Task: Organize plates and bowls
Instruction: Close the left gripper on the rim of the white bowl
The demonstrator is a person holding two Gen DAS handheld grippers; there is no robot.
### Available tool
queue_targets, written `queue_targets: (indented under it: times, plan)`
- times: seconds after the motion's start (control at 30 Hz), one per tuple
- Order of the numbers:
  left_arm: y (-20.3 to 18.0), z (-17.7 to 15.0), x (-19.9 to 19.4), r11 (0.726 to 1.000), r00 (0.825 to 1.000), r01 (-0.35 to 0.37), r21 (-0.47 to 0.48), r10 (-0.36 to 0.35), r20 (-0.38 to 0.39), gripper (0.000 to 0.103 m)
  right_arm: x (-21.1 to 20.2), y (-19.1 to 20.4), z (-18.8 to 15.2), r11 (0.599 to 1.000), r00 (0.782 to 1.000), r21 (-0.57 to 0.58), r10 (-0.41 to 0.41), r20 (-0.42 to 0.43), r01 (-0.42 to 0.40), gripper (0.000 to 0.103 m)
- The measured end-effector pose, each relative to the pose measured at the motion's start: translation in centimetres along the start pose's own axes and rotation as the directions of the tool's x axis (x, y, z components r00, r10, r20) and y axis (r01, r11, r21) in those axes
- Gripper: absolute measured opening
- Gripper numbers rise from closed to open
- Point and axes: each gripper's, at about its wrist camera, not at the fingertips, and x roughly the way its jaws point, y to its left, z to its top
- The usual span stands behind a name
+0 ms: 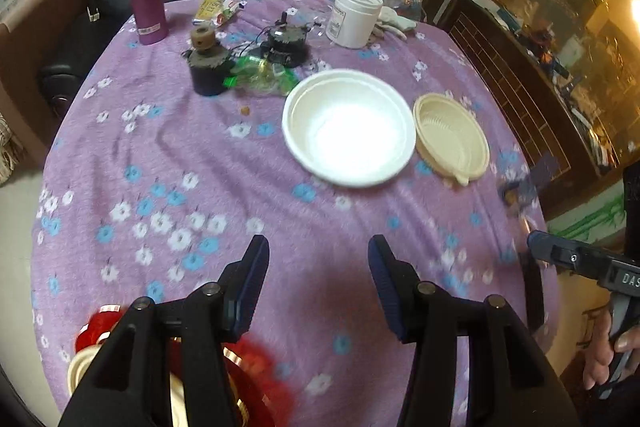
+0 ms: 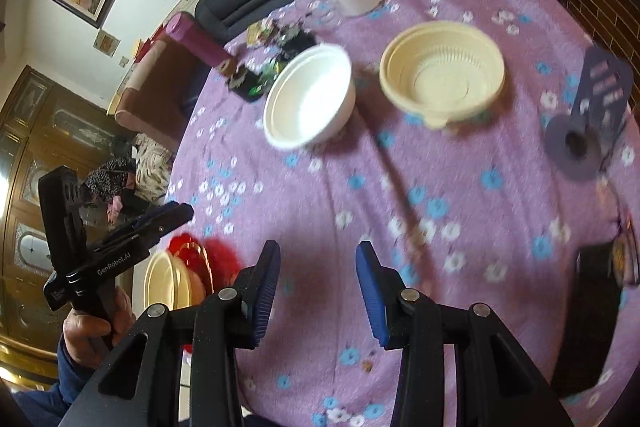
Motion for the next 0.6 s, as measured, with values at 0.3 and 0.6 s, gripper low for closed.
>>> queue_targets:
  times: [0.3, 0.6]
  plan:
    - [0.2, 4.6, 3.7, 0.998, 0.999, -0.037, -0.057, 0.035, -0.035, 0.052, 0.9, 0.1, 7.3, 0.999, 1.000, -0.037, 0.011, 0.027, -0.010, 0.043]
    - [3.4, 7.5, 9.2, 0.985, 0.995, -0.069, -0.160, 0.056, -0.083, 0.052, 6.2, -0.1, 13.1, 0.998, 1.000, -0.065, -0.024, -0.016, 0.023, 0.043]
